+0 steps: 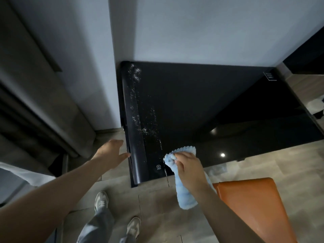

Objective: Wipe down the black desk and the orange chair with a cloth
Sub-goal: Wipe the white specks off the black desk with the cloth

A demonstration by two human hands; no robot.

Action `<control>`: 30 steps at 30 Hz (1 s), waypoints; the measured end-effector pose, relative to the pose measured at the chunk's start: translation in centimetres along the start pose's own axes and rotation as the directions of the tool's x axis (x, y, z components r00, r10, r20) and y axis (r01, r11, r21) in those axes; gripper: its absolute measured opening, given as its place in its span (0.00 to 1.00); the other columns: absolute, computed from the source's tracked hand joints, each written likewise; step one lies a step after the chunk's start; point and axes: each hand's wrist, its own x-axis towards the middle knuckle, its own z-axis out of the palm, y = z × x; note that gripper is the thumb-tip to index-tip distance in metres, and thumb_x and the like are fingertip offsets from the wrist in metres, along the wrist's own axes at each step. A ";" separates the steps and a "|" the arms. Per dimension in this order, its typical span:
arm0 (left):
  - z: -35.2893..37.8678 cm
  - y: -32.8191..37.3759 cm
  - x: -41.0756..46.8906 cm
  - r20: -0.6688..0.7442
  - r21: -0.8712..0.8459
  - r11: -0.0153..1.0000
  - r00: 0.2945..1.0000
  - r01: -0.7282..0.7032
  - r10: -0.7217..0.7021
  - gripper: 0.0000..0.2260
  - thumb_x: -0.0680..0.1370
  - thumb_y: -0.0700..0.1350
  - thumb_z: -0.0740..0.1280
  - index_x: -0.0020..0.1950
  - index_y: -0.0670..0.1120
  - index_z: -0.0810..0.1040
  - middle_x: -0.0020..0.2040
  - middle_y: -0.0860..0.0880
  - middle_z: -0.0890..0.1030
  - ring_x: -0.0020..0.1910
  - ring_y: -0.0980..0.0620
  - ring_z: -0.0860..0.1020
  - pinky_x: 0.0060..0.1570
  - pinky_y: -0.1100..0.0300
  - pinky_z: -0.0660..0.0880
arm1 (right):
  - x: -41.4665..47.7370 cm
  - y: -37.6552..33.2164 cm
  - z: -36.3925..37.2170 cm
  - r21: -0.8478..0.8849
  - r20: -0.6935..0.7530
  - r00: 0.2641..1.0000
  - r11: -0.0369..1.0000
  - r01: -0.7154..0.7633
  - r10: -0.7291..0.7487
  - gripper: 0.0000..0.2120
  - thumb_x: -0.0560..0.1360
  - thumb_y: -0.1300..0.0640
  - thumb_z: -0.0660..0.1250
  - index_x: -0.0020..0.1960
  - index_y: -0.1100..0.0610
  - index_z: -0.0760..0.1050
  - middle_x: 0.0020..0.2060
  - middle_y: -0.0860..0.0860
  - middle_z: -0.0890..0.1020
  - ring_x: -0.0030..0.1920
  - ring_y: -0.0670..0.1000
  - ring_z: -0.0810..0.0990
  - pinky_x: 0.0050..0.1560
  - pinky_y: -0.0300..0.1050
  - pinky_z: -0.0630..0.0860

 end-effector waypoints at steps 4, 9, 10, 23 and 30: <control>-1.9 -2.2 1.3 0.012 -0.029 1.000 1.000 0.011 -0.011 0.32 0.76 0.60 0.66 0.75 0.46 0.64 0.71 0.48 0.70 0.68 0.48 0.71 0.65 0.57 0.68 | 4.8 -2.4 -1.0 0.007 -0.078 0.997 1.000 0.014 -0.013 0.14 0.78 0.63 0.58 0.57 0.55 0.78 0.56 0.47 0.80 0.58 0.48 0.75 0.60 0.50 0.72; -4.5 -4.7 3.9 0.007 -0.033 0.999 1.000 0.012 -0.012 0.32 0.77 0.61 0.64 0.75 0.46 0.65 0.71 0.48 0.70 0.69 0.48 0.70 0.66 0.58 0.67 | 10.7 -5.5 -1.9 0.006 -0.132 0.990 0.999 0.040 -0.038 0.13 0.78 0.63 0.59 0.58 0.56 0.79 0.55 0.48 0.81 0.59 0.49 0.76 0.60 0.52 0.72; -5.0 -5.1 4.5 -0.001 -0.047 0.999 1.000 0.012 -0.012 0.31 0.77 0.61 0.64 0.75 0.46 0.65 0.72 0.47 0.70 0.69 0.48 0.70 0.66 0.58 0.66 | 11.9 -6.0 -2.1 0.004 -0.142 0.989 0.999 0.043 -0.042 0.13 0.78 0.63 0.60 0.57 0.57 0.79 0.55 0.49 0.81 0.58 0.50 0.76 0.59 0.52 0.72; -5.7 -2.7 13.0 -0.065 -0.353 0.934 0.994 0.056 -0.084 0.28 0.76 0.58 0.67 0.72 0.45 0.69 0.69 0.47 0.73 0.67 0.48 0.71 0.63 0.59 0.67 | 27.5 -5.5 -4.8 -0.084 -0.174 0.975 0.989 0.124 -0.137 0.13 0.77 0.64 0.59 0.57 0.58 0.78 0.56 0.51 0.80 0.58 0.52 0.76 0.57 0.55 0.73; -6.9 0.5 18.3 -0.234 -0.502 0.865 0.961 0.013 -0.150 0.24 0.74 0.53 0.71 0.68 0.46 0.74 0.57 0.49 0.81 0.46 0.57 0.76 0.43 0.67 0.71 | 36.6 -4.2 -4.4 -0.064 -0.159 0.969 0.981 0.183 -0.191 0.13 0.78 0.63 0.58 0.57 0.59 0.78 0.57 0.51 0.80 0.59 0.53 0.76 0.55 0.56 0.73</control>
